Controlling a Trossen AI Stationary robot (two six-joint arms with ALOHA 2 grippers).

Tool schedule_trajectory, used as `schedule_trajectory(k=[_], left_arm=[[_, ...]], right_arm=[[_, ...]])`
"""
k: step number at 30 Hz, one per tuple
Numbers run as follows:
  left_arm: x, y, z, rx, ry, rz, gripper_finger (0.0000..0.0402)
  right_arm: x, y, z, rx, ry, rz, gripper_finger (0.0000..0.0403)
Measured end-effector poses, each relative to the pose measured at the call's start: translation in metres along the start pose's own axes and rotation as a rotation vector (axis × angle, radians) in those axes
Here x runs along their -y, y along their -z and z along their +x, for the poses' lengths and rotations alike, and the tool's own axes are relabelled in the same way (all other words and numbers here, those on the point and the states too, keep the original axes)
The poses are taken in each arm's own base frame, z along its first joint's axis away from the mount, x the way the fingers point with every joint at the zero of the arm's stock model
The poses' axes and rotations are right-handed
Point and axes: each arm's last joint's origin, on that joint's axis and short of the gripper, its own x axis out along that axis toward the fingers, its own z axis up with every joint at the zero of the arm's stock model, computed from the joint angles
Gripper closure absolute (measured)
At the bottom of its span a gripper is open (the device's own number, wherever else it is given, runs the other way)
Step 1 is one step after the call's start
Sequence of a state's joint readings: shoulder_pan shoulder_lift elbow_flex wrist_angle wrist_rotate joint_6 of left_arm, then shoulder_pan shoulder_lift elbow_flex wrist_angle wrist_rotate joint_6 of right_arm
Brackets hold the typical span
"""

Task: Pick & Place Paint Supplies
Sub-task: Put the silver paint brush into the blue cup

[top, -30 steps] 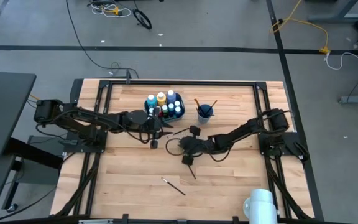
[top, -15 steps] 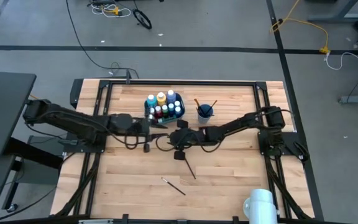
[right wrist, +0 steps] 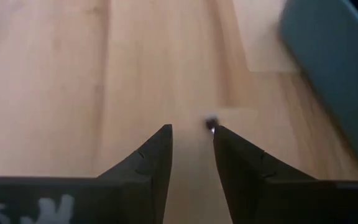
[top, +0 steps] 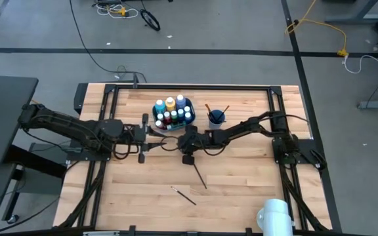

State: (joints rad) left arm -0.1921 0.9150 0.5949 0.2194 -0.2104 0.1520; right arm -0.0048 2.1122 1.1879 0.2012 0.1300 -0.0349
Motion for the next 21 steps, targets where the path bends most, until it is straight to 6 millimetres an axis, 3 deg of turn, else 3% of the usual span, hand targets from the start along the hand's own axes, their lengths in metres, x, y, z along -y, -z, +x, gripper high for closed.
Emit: schedule_trajectory(k=[21], left_arm=[[0.0, 0.0, 0.0, -0.005, 0.001, 0.029, 0.0283]], right_arm=[[0.031, 0.004, 0.009, 0.026, 0.002, -0.05, 0.0279]])
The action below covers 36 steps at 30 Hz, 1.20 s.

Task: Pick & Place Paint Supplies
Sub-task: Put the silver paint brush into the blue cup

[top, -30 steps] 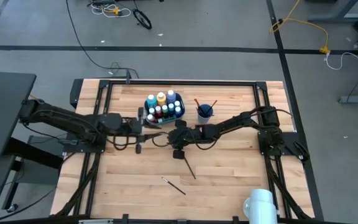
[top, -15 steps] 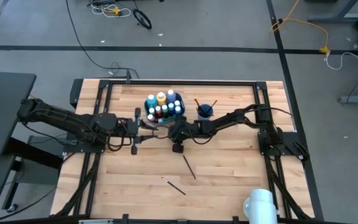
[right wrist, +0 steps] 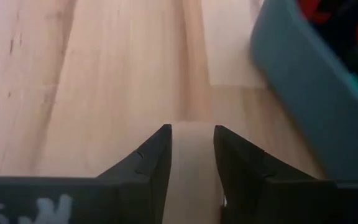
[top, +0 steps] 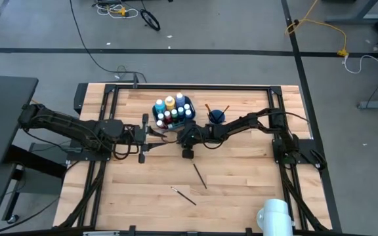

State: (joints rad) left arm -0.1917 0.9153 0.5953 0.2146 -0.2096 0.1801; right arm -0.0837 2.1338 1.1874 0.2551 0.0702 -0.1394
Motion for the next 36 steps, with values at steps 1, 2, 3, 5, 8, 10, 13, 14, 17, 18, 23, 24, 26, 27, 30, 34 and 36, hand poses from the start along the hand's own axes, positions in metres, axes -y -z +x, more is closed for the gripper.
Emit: schedule_trajectory(k=[1, 2, 3, 5, 8, 10, 13, 14, 17, 18, 23, 24, 26, 27, 30, 34, 36], left_arm=[[0.0, 0.0, 0.0, 0.0, 0.0, 0.0, 0.0283], [0.0, 0.0, 0.0, -0.001, -0.001, 0.0, 0.0283], [0.0, 0.0, 0.0, -0.002, -0.007, 0.001, 0.0283], [0.0, 0.0, 0.0, -0.005, -0.017, 0.001, 0.0283], [-0.001, 0.002, 0.0, -0.025, -0.044, 0.028, 0.0283], [-0.001, 0.004, 0.0, -0.052, -0.062, 0.061, 0.0283], [-0.002, 0.007, 0.0, -0.086, -0.081, 0.081, 0.0283], [-0.002, 0.008, 0.0, -0.096, -0.087, 0.083, 0.0283], [-0.002, 0.009, -0.001, -0.111, -0.091, 0.086, 0.0283], [-0.002, 0.009, -0.001, -0.111, -0.091, 0.088, 0.0283], [-0.002, 0.009, -0.001, -0.112, -0.099, 0.113, 0.0283], [-0.002, 0.009, -0.001, -0.114, -0.104, 0.116, 0.0283], [-0.002, 0.009, -0.001, -0.116, -0.112, 0.117, 0.0283], [-0.002, 0.009, -0.001, -0.118, -0.116, 0.117, 0.0283], [-0.003, 0.009, -0.001, -0.119, -0.126, 0.116, 0.0283], [-0.003, 0.009, -0.001, -0.119, -0.126, 0.122, 0.0283], [-0.003, 0.009, -0.001, -0.119, -0.126, 0.118, 0.0283]], right_arm=[[0.001, -0.002, -0.001, 0.01, -0.003, 0.002, 0.0279], [0.001, -0.005, -0.004, 0.022, -0.007, 0.003, 0.0279], [0.002, -0.008, -0.006, 0.036, -0.008, 0.004, 0.0279], [0.003, -0.016, -0.011, 0.065, -0.007, 0.004, 0.0279], [0.006, -0.021, -0.013, 0.082, -0.001, 0.008, 0.0279], [0.011, -0.02, -0.013, 0.065, 0.023, 0.028, 0.0279], [0.02, -0.015, -0.013, 0.015, 0.06, 0.078, 0.0279], [0.023, -0.013, -0.013, -0.003, 0.074, 0.094, 0.0279], [0.029, -0.01, -0.013, -0.029, 0.1, 0.123, 0.0279], [0.03, -0.01, -0.013, -0.029, 0.092, 0.125, 0.0279], [0.025, -0.008, -0.013, -0.041, 0.061, 0.133, 0.0279], [0.023, -0.006, -0.012, -0.052, 0.052, 0.133, 0.0279], [0.018, -0.006, -0.012, -0.054, 0.035, 0.143, 0.0279], [0.016, -0.007, -0.012, -0.05, 0.035, 0.144, 0.0279], [0.012, -0.005, -0.013, -0.085, 0.038, 0.137, 0.0279], [0.015, 0.001, -0.013, -0.137, 0.098, 0.169, 0.0279], [0.018, 0.002, -0.013, -0.15, 0.104, 0.189, 0.0279]])
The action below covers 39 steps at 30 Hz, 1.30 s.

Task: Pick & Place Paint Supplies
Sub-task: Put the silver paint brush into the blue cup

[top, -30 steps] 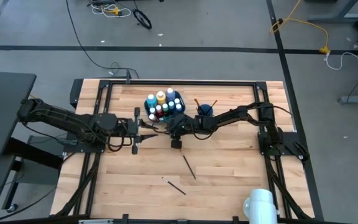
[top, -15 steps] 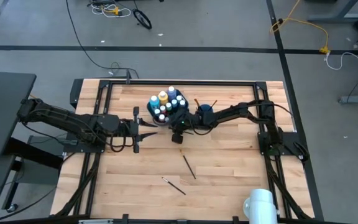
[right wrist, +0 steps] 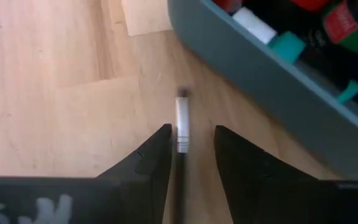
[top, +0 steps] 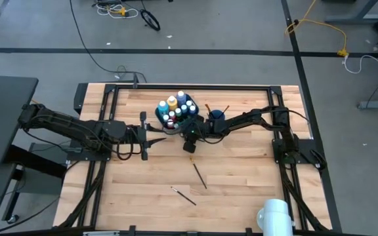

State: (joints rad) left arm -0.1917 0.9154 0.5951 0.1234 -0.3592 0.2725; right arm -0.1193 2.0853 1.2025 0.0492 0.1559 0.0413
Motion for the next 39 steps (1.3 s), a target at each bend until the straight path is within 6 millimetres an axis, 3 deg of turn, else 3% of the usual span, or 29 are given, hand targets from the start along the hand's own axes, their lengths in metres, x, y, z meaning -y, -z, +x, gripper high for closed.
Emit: schedule_trajectory(k=[8, 16, 22, 32, 39], left_arm=[[0.0, 0.0, 0.0, -0.001, 0.0, 0.002, 0.0283], [0.0, 0.0, 0.0, -0.001, 0.0, -0.003, 0.0283], [0.0, 0.0, 0.0, -0.001, 0.001, -0.004, 0.0283], [0.0, 0.0, 0.0, -0.004, 0.001, -0.004, 0.0283], [0.0, 0.0, 0.0, -0.004, 0.001, -0.004, 0.0283]], right_arm=[[0.0, 0.006, 0.008, -0.029, -0.04, 0.004, 0.0293], [0.0, 0.007, 0.01, -0.034, -0.053, -0.001, 0.039], [-0.008, 0.005, 0.005, -0.03, -0.115, 0.038, 0.038], [-0.036, -0.011, -0.027, 0.022, -0.229, 0.027, 0.0401], [-0.052, -0.009, -0.031, 0.023, -0.247, -0.006, 0.0403]])
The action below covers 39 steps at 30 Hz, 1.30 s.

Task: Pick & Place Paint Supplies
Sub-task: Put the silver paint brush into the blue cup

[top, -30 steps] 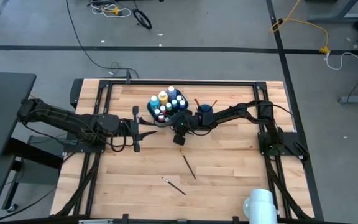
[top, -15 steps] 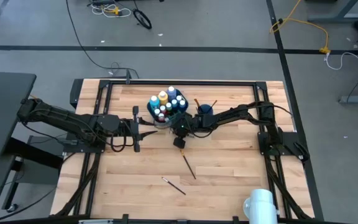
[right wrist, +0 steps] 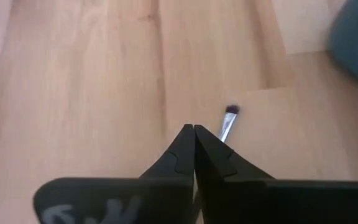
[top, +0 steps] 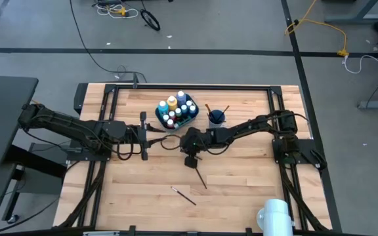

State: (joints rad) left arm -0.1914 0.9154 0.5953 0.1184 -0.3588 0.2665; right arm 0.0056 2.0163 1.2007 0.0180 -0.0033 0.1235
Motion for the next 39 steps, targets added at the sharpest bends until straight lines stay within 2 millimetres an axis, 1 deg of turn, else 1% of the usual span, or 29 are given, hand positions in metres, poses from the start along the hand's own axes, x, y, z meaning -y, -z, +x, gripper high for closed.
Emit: schedule_trajectory(k=[2, 5, 8, 10, 14, 18, 22, 30, 34, 36, 39], left_arm=[[0.0, 0.0, 0.0, 0.0, 0.0, 0.0, 0.0283], [0.0, 0.0, 0.0, 0.0, 0.0, 0.001, 0.0283], [0.0, 0.0, 0.0, 0.001, 0.0, 0.0, 0.0283], [0.0, 0.0, 0.0, 0.0, 0.0, 0.0, 0.0283], [0.0, 0.0, 0.0, 0.0, 0.0, 0.0, 0.0283], [0.0, 0.0, 0.0, -0.001, 0.001, 0.0, 0.0283], [0.0, 0.0, 0.0, -0.001, 0.001, 0.001, 0.0283], [0.0, 0.0, 0.0, 0.0, 0.0, 0.001, 0.0283], [0.0, 0.0, 0.0, 0.001, 0.001, 0.0, 0.0283], [0.0, 0.0, 0.0, 0.002, 0.002, -0.001, 0.0283], [0.0, 0.0, 0.0, 0.004, 0.012, -0.001, 0.0283]], right_arm=[[-0.002, -0.001, 0.0, 0.015, 0.022, -0.018, 0.0401], [-0.003, -0.009, -0.001, 0.1, 0.076, -0.033, 0.0386], [-0.003, -0.013, -0.001, 0.139, 0.109, -0.081, 0.0355], [0.0, -0.013, -0.001, 0.139, 0.135, -0.074, 0.033], [0.006, -0.01, 0.002, 0.118, 0.129, -0.003, 0.0288], [0.007, 0.0, 0.013, 0.081, 0.122, 0.007, 0.0264], [0.007, 0.006, 0.02, 0.064, 0.116, 0.037, 0.0258], [0.007, 0.006, 0.021, 0.064, 0.09, 0.063, 0.0263], [0.008, 0.013, 0.033, 0.064, 0.101, 0.067, 0.0263], [0.009, 0.014, 0.04, 0.093, 0.101, 0.067, 0.0263], [0.009, 0.016, 0.042, 0.09, 0.128, 0.06, 0.0264]])
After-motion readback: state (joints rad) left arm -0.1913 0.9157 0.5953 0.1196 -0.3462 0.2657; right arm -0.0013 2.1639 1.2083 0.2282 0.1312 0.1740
